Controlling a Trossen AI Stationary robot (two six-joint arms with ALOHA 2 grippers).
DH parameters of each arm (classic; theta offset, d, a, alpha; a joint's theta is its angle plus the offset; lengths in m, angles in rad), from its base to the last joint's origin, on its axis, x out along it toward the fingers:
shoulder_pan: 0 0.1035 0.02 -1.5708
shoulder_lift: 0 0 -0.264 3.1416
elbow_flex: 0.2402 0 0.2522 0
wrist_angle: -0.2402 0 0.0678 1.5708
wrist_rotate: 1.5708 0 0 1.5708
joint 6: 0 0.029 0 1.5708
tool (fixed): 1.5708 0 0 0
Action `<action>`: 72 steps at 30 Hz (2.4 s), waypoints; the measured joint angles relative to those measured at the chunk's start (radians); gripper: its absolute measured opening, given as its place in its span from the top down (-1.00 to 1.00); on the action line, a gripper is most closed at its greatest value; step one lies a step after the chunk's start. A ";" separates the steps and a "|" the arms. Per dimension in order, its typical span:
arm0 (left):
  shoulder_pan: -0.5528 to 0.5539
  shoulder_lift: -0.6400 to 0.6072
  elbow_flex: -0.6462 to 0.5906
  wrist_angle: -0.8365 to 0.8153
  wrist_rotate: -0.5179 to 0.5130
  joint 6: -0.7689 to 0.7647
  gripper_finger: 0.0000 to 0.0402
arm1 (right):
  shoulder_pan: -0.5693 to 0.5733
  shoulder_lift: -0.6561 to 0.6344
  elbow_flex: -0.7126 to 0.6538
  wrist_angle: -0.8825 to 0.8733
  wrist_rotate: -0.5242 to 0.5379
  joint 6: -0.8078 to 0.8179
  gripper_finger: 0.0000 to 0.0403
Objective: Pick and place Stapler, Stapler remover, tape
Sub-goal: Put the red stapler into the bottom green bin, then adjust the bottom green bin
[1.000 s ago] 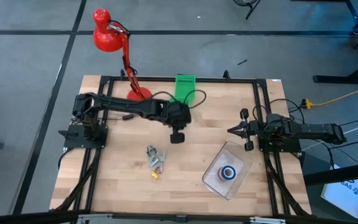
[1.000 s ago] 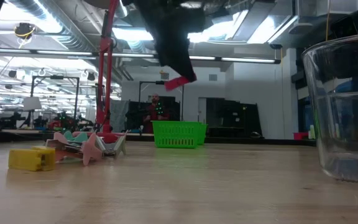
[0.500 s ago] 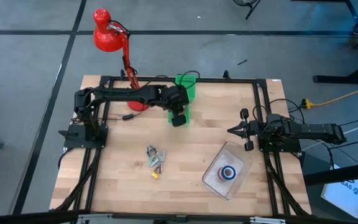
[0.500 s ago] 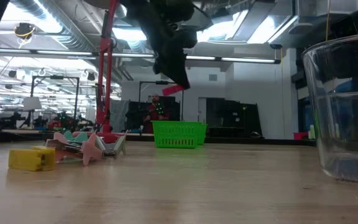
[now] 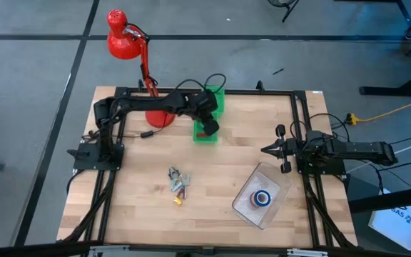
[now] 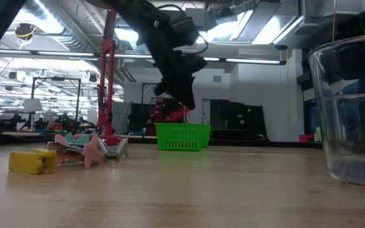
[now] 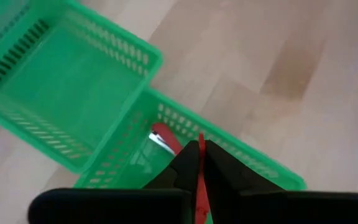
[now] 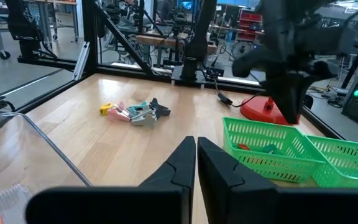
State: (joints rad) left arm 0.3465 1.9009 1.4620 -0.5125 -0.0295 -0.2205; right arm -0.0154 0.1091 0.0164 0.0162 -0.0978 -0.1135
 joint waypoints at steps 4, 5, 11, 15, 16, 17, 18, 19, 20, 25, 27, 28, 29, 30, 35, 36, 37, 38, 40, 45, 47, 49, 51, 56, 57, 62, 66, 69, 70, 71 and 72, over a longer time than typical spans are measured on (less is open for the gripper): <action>0.011 0.026 0.000 0.024 -0.002 -0.074 0.91 | 0.000 0.000 0.000 0.000 0.000 0.000 0.90; 0.012 0.034 0.000 0.024 -0.003 -0.092 0.91 | 0.000 0.000 0.000 0.000 0.000 0.000 0.89; 0.019 0.057 -0.002 0.012 0.001 -0.133 0.91 | 0.000 0.000 0.000 0.000 0.000 0.000 0.89; 0.023 0.056 -0.001 0.024 -0.005 -0.133 0.87 | 0.000 0.000 0.000 0.000 0.000 0.000 0.90; 0.023 0.056 -0.001 0.027 -0.005 -0.132 0.85 | 0.000 0.000 0.000 0.000 0.000 0.000 0.90; 0.024 0.056 -0.001 0.037 -0.006 -0.120 0.83 | 0.000 0.000 0.000 0.000 0.000 0.000 0.90; 0.023 0.056 -0.001 0.049 -0.006 -0.106 0.81 | 0.000 0.000 0.000 0.000 0.000 0.000 0.89; 0.023 0.056 -0.001 0.055 -0.006 -0.094 0.78 | 0.000 0.000 0.000 0.000 0.000 0.000 0.90; 0.023 0.056 -0.001 0.058 -0.006 -0.087 0.75 | 0.000 0.000 0.000 0.000 0.000 0.000 0.89; 0.023 0.055 -0.001 0.082 -0.006 -0.093 0.50 | 0.000 0.000 0.000 0.000 0.000 0.000 0.90; 0.023 0.055 -0.001 0.085 -0.006 -0.108 0.39 | 0.000 0.000 0.000 0.000 0.000 0.000 0.89; 0.023 0.055 -0.001 0.088 -0.006 -0.114 0.33 | 0.000 0.000 0.000 0.000 0.000 0.000 0.90; 0.022 0.055 -0.001 0.088 -0.006 -0.122 0.28 | 0.000 0.000 0.000 0.000 0.000 0.000 0.90; 0.020 0.055 -0.001 0.088 -0.006 -0.127 0.23 | 0.000 0.000 0.000 0.000 0.000 0.000 0.89; 0.007 0.050 -0.001 0.090 -0.007 -0.052 0.09 | 0.000 0.000 0.000 0.000 0.000 0.000 0.90; 0.001 0.046 -0.001 0.088 -0.009 -0.033 0.08 | 0.000 0.000 0.000 0.000 0.000 0.000 0.90; -0.007 0.041 0.000 0.092 -0.021 -0.018 0.07 | 0.000 0.000 0.000 0.000 0.000 0.000 0.89; -0.015 0.033 0.000 0.091 -0.030 -0.005 0.07 | 0.000 0.000 0.000 0.000 0.000 0.000 0.90; -0.035 0.018 0.000 0.068 -0.052 0.014 0.07 | 0.000 0.000 0.000 0.000 0.000 0.000 0.89; -0.086 -0.007 0.001 0.002 -0.100 0.041 0.08 | 0.000 0.000 0.000 0.000 0.000 0.000 0.90; -0.109 -0.010 0.000 -0.033 -0.113 0.041 0.07 | 0.000 0.000 0.000 0.000 0.000 0.000 0.90; -0.131 -0.018 0.000 -0.045 -0.112 0.041 0.07 | 0.000 0.000 0.000 0.000 0.000 0.000 0.90; -0.153 -0.028 0.000 -0.042 -0.112 0.041 0.08 | 0.000 0.000 0.000 0.000 0.000 0.000 0.90; -0.195 -0.040 0.000 -0.045 -0.111 0.041 0.07 | 0.000 0.000 0.000 0.000 0.000 0.000 0.89; -0.203 -0.042 0.000 -0.045 -0.112 0.042 0.07 | 0.000 0.000 0.000 0.000 0.000 0.000 0.90; -0.231 -0.043 0.000 -0.077 -0.111 0.041 0.08 | 0.000 0.000 0.000 0.000 0.000 0.000 0.89; -0.254 -0.043 0.000 -0.130 -0.112 0.041 0.09 | 0.000 0.000 0.000 0.000 0.000 0.000 0.89; -0.267 -0.054 0.000 -0.189 -0.115 0.042 0.10 | 0.000 0.000 0.000 0.000 0.000 0.000 0.89; -0.271 -0.057 0.000 -0.203 -0.128 0.041 0.10 | 0.000 0.000 0.000 0.000 0.000 0.000 0.90; -0.272 -0.062 0.000 -0.231 -0.142 0.041 0.11 | 0.000 0.000 0.000 0.000 0.000 0.000 0.89; -0.271 -0.071 0.000 -0.279 -0.156 0.041 0.12 | 0.000 0.000 0.000 0.000 0.000 0.000 0.89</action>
State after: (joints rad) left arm 0.0758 1.8302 1.4624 -0.7910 -0.1855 -0.1799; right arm -0.0157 0.1093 0.0166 0.0162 -0.0975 -0.1136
